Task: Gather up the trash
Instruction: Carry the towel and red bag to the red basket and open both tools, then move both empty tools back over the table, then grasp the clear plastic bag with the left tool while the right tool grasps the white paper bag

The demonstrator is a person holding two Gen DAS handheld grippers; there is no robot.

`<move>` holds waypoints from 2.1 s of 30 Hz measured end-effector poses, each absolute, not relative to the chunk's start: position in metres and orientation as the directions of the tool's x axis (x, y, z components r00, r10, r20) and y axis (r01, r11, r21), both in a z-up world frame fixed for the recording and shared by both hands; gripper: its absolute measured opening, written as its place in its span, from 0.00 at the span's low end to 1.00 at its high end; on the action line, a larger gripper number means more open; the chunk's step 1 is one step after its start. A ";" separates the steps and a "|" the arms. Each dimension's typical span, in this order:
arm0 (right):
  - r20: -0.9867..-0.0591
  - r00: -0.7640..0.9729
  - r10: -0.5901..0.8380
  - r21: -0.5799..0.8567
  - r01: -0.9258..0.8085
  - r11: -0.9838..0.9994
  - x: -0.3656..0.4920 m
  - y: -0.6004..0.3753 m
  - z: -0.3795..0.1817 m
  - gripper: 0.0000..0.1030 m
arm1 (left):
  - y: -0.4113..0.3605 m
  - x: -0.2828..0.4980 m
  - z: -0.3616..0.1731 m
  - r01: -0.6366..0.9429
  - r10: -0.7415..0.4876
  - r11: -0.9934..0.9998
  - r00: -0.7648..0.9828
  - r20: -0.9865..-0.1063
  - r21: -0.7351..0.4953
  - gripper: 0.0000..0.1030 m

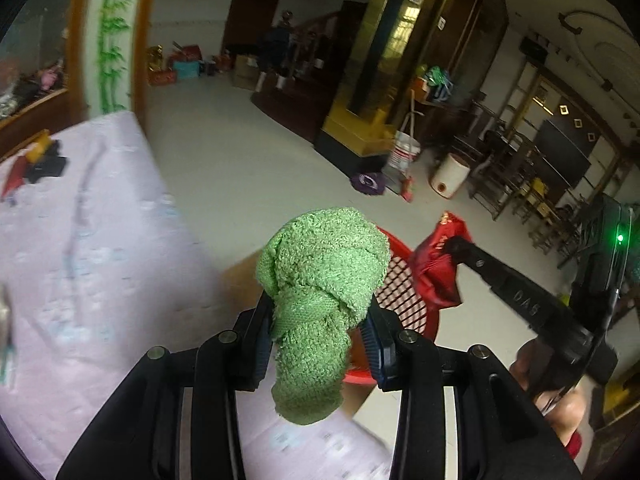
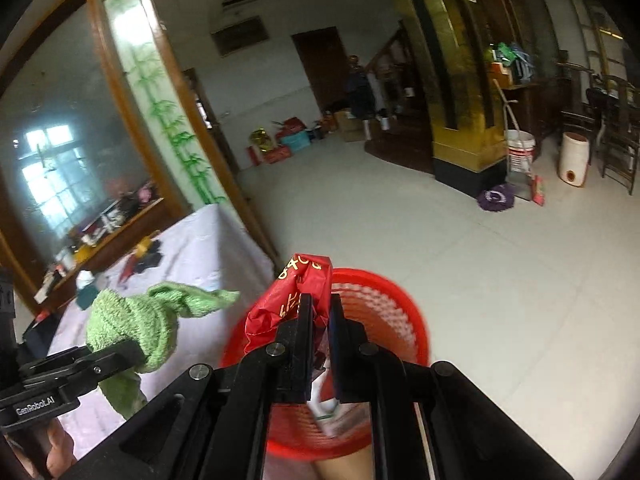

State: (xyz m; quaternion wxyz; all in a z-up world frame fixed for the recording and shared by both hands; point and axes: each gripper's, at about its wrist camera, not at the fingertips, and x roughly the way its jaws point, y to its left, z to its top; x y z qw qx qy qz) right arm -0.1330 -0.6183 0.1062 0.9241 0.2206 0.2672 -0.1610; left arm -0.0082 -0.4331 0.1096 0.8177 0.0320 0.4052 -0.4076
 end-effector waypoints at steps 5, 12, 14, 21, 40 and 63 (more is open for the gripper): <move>-0.605 0.776 -0.177 0.319 0.440 0.839 -0.121 -0.639 0.088 0.08 | -0.473 0.003 0.087 0.694 -0.642 0.658 0.314 -0.700 -0.292 0.38; -0.613 0.771 -0.173 0.328 0.448 0.832 -0.121 -0.654 0.079 0.24 | -0.477 0.006 0.085 0.687 -0.633 0.673 0.344 -0.693 -0.273 0.55; -0.604 0.779 -0.169 0.332 0.439 0.835 -0.125 -0.651 0.082 0.24 | -0.468 0.002 0.091 0.684 -0.634 0.679 0.365 -0.682 -0.265 0.57; -0.568 0.816 -0.110 0.365 0.369 0.855 -0.138 -0.619 0.098 0.28 | -0.417 -0.012 0.108 0.654 -0.601 0.725 0.448 -0.662 -0.216 0.60; -0.581 0.792 0.189 0.304 -0.004 0.953 -0.083 -0.421 0.117 0.45 | -0.182 -0.007 0.125 0.355 -0.404 0.909 0.623 -0.669 -0.218 0.62; -0.658 0.648 0.383 0.326 -0.213 0.921 0.005 -0.288 0.108 0.49 | -0.042 0.124 0.039 0.029 -0.215 0.971 0.556 -0.803 -0.239 0.55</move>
